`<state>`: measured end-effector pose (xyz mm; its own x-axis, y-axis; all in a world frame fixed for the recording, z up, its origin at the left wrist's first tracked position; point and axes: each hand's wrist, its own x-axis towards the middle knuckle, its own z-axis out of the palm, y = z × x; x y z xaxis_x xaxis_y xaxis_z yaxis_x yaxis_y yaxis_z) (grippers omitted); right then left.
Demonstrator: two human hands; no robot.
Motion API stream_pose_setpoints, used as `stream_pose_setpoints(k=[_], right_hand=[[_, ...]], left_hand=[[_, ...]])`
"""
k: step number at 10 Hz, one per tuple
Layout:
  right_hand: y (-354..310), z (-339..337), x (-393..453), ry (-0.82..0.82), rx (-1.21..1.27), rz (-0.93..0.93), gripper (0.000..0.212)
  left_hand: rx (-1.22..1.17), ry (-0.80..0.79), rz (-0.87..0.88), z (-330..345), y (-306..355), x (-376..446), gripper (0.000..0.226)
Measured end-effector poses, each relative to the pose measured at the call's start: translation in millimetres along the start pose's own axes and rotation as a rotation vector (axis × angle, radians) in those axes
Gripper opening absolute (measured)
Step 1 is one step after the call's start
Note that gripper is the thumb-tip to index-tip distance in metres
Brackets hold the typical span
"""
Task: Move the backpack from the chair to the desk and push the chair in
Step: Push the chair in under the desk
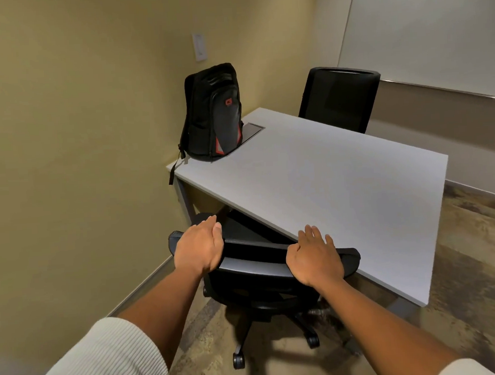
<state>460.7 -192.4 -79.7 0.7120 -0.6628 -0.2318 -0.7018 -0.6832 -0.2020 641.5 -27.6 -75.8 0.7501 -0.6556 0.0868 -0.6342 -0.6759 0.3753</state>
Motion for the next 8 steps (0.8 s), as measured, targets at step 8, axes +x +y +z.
stream_pose_setpoints(k=[8], right_hand=[[-128.2,4.1,87.5,0.12,0.163,0.328,0.059]], left_hand=[[-0.055,-0.187,0.267,-27.9,-99.9,168.8,0.054]])
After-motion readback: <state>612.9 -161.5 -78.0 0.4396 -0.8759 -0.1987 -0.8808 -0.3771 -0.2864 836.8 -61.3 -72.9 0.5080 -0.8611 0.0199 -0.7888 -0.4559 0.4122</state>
